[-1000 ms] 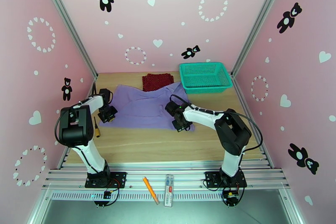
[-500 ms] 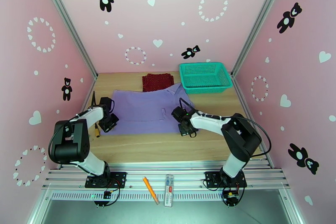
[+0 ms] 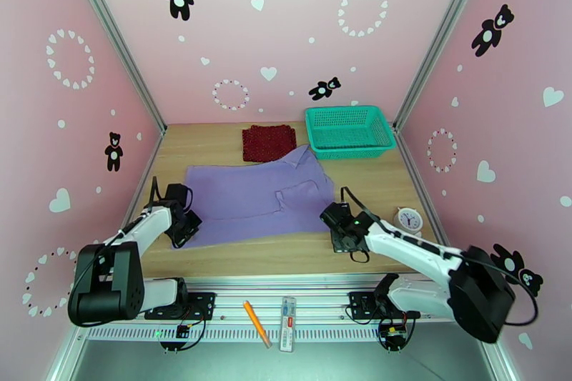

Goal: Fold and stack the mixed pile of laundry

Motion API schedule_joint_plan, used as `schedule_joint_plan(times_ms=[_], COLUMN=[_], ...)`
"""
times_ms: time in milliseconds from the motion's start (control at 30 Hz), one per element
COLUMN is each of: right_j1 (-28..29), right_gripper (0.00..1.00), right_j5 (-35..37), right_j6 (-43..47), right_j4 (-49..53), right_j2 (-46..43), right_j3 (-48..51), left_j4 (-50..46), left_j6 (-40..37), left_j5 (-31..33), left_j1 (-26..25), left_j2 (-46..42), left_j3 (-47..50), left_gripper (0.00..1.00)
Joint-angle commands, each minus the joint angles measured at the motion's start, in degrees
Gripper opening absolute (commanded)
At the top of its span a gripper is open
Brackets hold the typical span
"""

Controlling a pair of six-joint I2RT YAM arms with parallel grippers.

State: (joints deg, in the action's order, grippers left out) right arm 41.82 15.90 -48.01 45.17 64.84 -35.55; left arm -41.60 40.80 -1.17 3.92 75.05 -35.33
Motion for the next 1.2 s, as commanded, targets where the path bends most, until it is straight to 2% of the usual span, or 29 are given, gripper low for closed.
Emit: schedule_joint_plan(times_ms=[0, 133, 233, 367, 533, 733, 900, 1167], right_j1=[-0.1, -1.5, -3.5, -5.9, -6.5, -6.6, -6.6, -5.4], right_gripper=[0.14, 0.14, 0.08, 0.0, 0.0, 0.0, 0.0, 0.0], right_j5=[1.5, 0.6, -0.5, -2.8, -2.0, -1.3, -0.5, -0.4], right_j6=[0.4, 6.2, 9.2, 10.1, 7.7, 2.8, -4.8, -16.2], right_j4=[4.0, 3.3, 0.5, -4.6, -8.5, -10.5, -12.0, -11.1], right_j2=[-2.8, 1.1, 7.5, 17.4, 27.4, 32.6, 32.6, 29.4], right_j3=[-2.6, -9.8, -14.6, -18.8, -21.2, -19.1, -12.9, -2.9], left_j4=[-3.2, -5.6, -8.1, -9.8, -7.5, -0.4, 3.9, 1.5], left_j6=[0.0, -0.4, -0.7, -1.3, -1.2, 0.5, 1.4, 3.1], left_j5=[-0.4, 1.0, 2.7, 3.0, 1.1, -1.5, -1.6, 1.3], left_j1=[-0.1, -0.2, -0.1, -0.2, -0.2, -0.9, -2.9, -8.9], left_j2=[-1.1, -0.8, -0.6, -0.9, -1.7, 0.2, 6.2, 9.6], left_j3=[-1.0, -6.8, -11.0, -15.2, -11.8, -1.7, -0.2, -3.0], left_gripper=[0.06, 0.28, 0.44, 0.55, 0.56, 0.55, 0.55, 0.56])
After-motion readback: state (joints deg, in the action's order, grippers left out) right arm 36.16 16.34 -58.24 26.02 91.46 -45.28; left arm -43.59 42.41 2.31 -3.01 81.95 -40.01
